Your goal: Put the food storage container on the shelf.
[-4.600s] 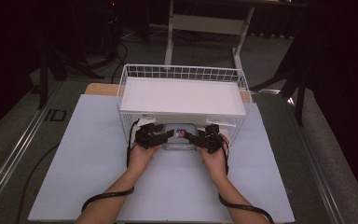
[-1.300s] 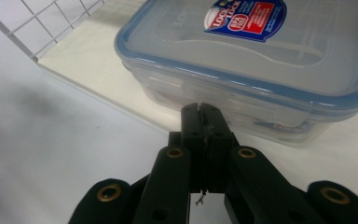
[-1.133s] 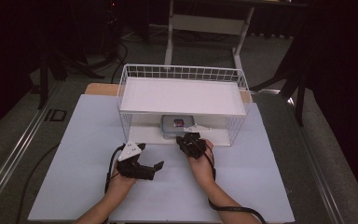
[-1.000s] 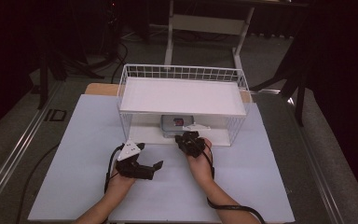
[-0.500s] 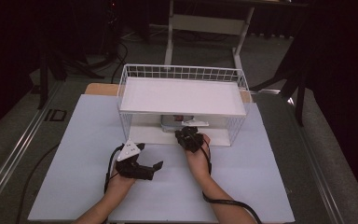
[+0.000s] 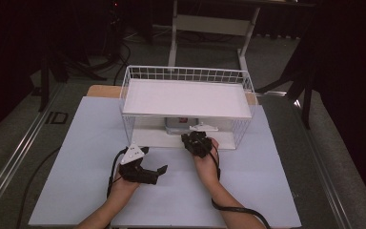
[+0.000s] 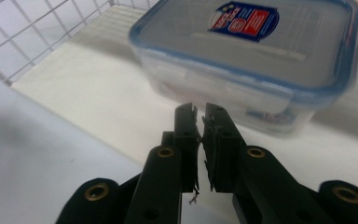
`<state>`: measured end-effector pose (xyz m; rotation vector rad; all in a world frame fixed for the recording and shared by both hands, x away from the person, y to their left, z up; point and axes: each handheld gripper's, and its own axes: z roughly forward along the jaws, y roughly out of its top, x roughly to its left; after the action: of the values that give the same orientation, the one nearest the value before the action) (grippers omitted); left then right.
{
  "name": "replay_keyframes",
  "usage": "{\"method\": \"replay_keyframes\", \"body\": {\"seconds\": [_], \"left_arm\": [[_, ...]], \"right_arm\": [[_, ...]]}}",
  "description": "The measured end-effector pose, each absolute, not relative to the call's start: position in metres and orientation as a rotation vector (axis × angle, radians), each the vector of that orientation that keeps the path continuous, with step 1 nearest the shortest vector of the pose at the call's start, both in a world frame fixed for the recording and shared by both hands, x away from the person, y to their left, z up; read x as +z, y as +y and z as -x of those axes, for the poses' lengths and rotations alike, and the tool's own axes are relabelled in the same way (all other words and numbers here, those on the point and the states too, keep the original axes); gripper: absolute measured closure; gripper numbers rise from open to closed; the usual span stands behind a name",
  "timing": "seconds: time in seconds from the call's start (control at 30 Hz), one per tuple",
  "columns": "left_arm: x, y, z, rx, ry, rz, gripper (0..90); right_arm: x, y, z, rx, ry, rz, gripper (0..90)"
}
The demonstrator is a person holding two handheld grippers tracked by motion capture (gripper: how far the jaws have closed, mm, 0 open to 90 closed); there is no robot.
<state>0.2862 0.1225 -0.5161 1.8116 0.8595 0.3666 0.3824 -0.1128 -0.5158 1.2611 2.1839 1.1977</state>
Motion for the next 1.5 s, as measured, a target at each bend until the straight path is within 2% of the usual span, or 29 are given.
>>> {"method": "replay_keyframes", "body": {"seconds": [0.17,0.4,0.53,0.7,0.83,1.07,1.5], "left_arm": [[-0.513,0.120,-0.285,0.372,0.851,-1.805,0.8],[-0.504,0.118,-0.282,0.373,0.802,-1.787,0.8],[-0.496,0.117,-0.280,0.371,0.766,-1.794,0.7],[-0.492,0.116,-0.278,0.342,0.743,-1.791,0.8],[-0.492,0.117,-0.273,0.325,0.740,-1.803,0.8],[-0.491,0.126,-0.266,0.349,0.750,-1.847,0.8],[-0.489,0.140,-0.252,0.313,0.724,-1.847,0.8]], "right_arm": [[-0.513,-0.119,-0.370,1.220,2.203,-1.233,80.0],[-0.502,-0.135,-0.346,1.275,2.210,-1.195,65.9],[-0.493,-0.146,-0.333,1.327,2.195,-1.168,49.4],[-0.488,-0.155,-0.327,1.393,2.225,-1.129,17.9],[-0.488,-0.163,-0.321,1.421,2.242,-1.117,13.7],[-0.487,-0.179,-0.308,1.412,2.247,-1.102,14.8],[-0.486,-0.211,-0.291,1.437,2.240,-1.109,14.9]]}}
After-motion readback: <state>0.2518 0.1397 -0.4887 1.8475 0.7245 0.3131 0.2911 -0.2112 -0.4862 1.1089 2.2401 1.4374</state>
